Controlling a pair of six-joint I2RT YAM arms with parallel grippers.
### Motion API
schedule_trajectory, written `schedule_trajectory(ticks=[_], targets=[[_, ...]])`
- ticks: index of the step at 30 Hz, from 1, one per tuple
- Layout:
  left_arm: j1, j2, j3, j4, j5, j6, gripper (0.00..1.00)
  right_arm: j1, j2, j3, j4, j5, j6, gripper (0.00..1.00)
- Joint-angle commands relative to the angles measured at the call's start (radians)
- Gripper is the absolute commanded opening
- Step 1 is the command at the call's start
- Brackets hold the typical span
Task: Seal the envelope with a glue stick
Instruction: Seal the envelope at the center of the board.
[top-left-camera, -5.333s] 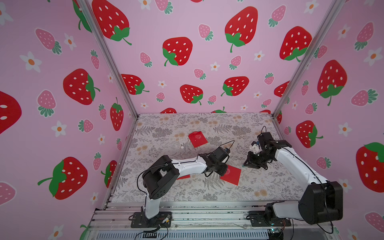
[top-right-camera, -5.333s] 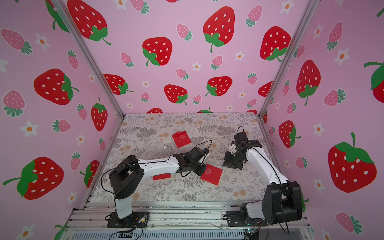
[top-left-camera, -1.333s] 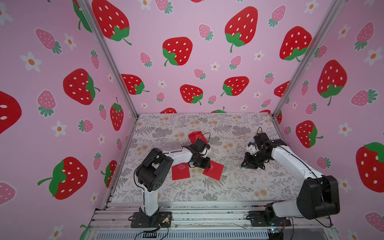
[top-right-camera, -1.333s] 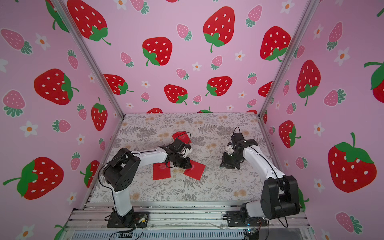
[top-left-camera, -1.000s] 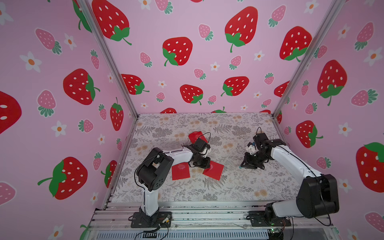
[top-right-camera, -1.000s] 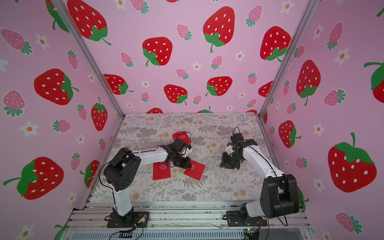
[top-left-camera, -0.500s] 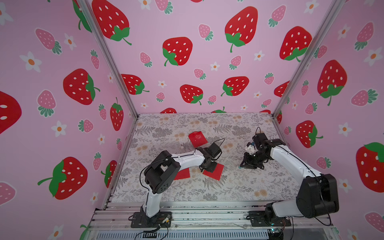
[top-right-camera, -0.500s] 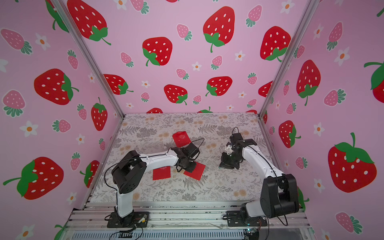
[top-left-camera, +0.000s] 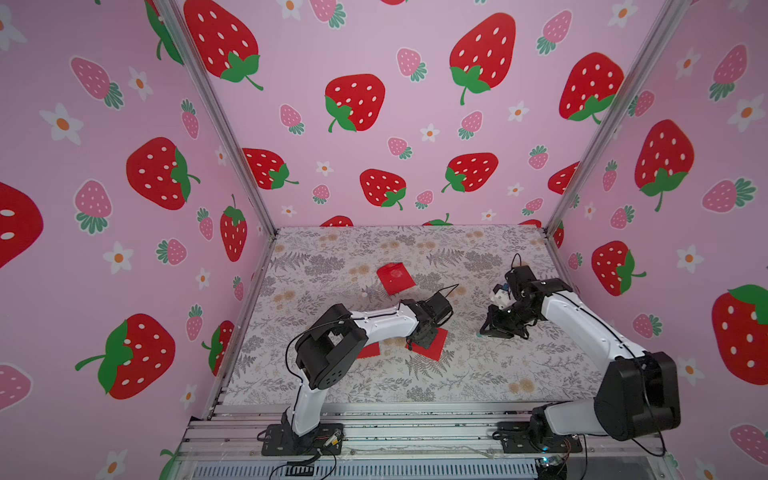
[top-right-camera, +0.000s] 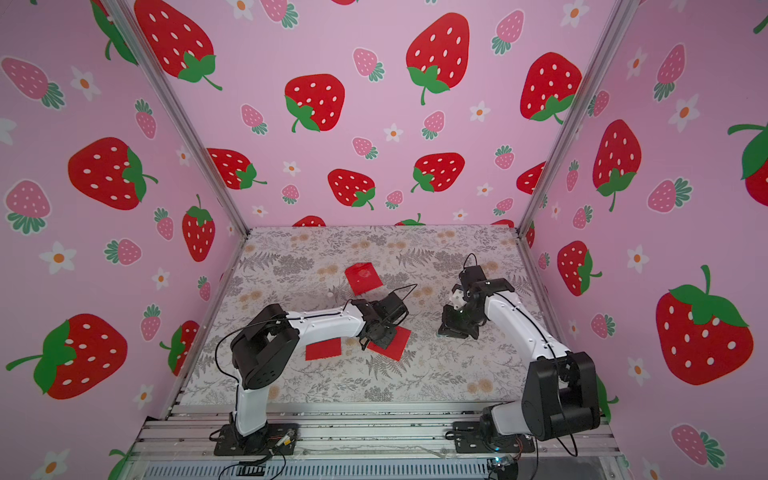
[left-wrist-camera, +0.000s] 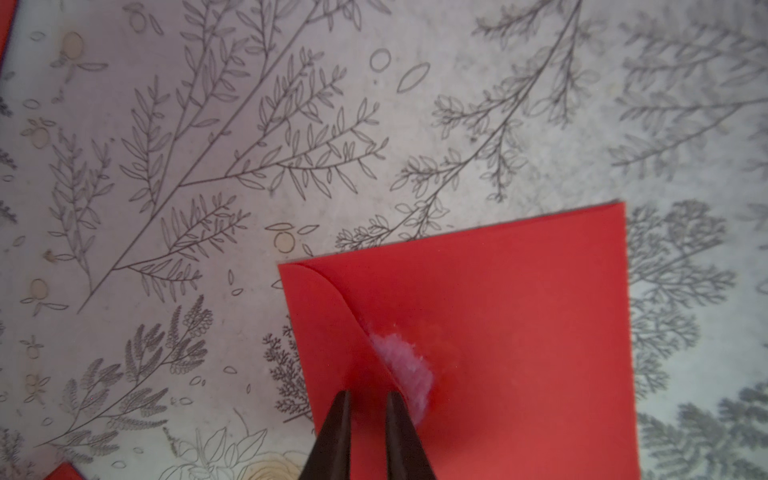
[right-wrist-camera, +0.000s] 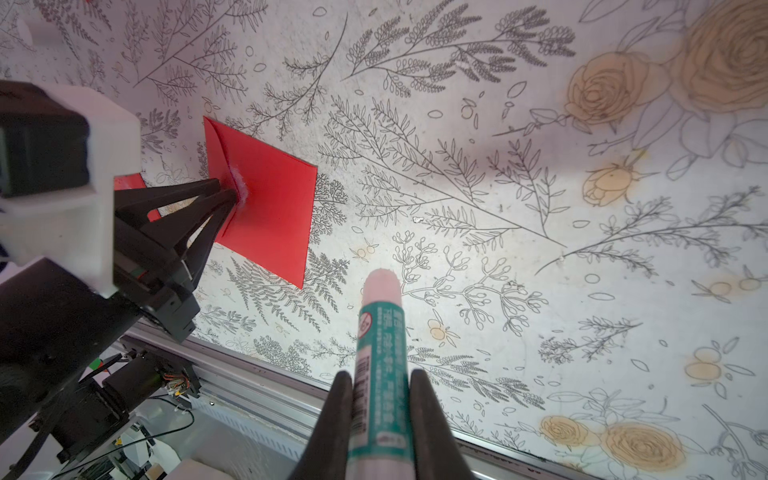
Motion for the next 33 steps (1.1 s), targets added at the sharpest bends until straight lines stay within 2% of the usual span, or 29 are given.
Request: schedule_trajectory(ticks=[1,8,15,25,33], targets=[[-0.016,0.168,-0.101,-0.141,0.047,-0.016,0.19,0.007,-0.024,0.005,-0.004,-0.01,-0.007,0.0],[0.005,0.111,-0.138,-0.042,0.126,-0.017,0.17,0.007,-0.016,0.013,-0.013,-0.002,-0.009,0.0],[0.048,-0.018,-0.09,-0.044,0.169,0.036,0.19,0.007,-0.013,0.016,-0.02,0.003,-0.006,0.0],[0.054,-0.06,-0.122,-0.05,0.153,0.036,0.17,0.009,0.007,0.027,-0.028,0.011,-0.007,0.0],[0.054,-0.098,-0.141,-0.025,0.189,0.011,0.19,0.012,0.024,0.038,-0.039,0.012,-0.01,0.0]])
